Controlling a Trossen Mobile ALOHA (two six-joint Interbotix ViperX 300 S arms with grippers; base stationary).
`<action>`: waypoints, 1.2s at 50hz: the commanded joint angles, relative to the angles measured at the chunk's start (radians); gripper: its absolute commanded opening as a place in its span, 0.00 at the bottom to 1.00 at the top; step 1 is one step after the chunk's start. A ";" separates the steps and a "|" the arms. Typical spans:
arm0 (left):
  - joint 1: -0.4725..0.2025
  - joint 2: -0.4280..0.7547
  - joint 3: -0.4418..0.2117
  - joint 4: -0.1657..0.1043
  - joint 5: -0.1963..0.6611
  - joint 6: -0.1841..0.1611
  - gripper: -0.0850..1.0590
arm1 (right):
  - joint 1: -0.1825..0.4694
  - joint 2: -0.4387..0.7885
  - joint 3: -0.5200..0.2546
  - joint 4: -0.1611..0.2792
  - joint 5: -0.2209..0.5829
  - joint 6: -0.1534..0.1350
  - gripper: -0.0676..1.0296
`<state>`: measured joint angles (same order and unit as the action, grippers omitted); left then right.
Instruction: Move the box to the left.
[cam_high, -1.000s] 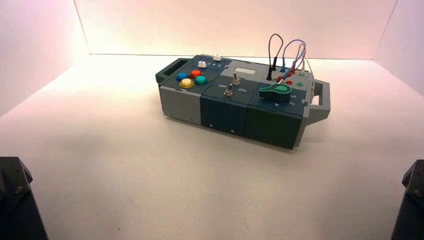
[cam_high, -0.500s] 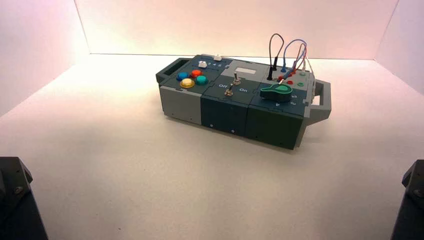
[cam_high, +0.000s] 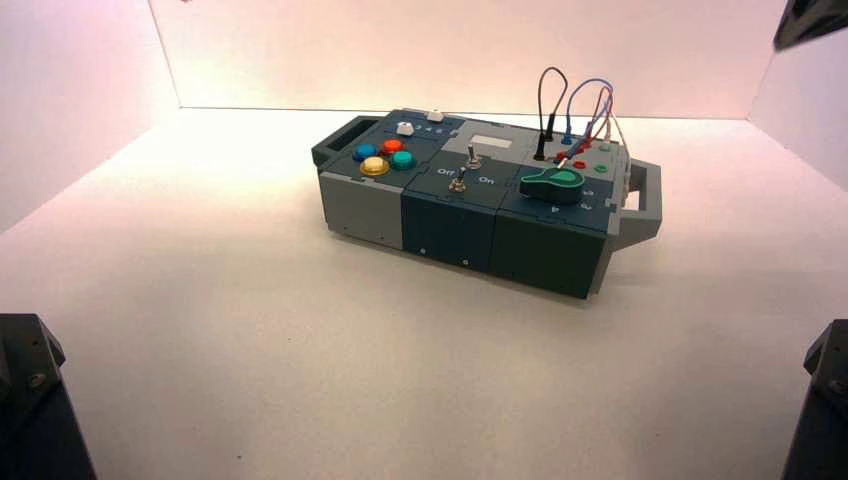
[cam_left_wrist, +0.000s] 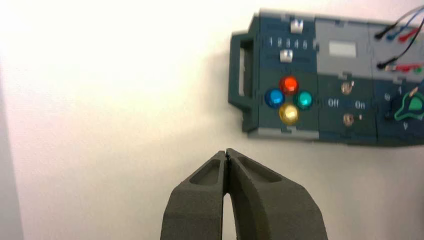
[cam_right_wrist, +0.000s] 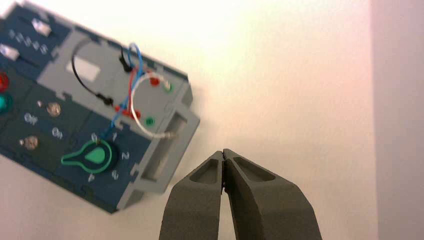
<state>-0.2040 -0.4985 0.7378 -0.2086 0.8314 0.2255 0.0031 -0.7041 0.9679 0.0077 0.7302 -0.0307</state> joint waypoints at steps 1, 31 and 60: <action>-0.023 0.058 -0.055 -0.015 0.032 -0.002 0.05 | 0.000 0.051 -0.046 0.018 0.018 0.003 0.04; -0.104 0.367 -0.183 -0.023 -0.110 -0.112 0.05 | 0.000 0.319 -0.074 0.041 0.002 -0.002 0.04; -0.179 0.611 -0.347 0.061 -0.158 -0.282 0.05 | -0.003 0.520 -0.084 0.041 -0.172 0.005 0.04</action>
<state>-0.3712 0.0966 0.4372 -0.1595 0.6811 -0.0399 0.0015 -0.1979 0.9143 0.0460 0.5814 -0.0307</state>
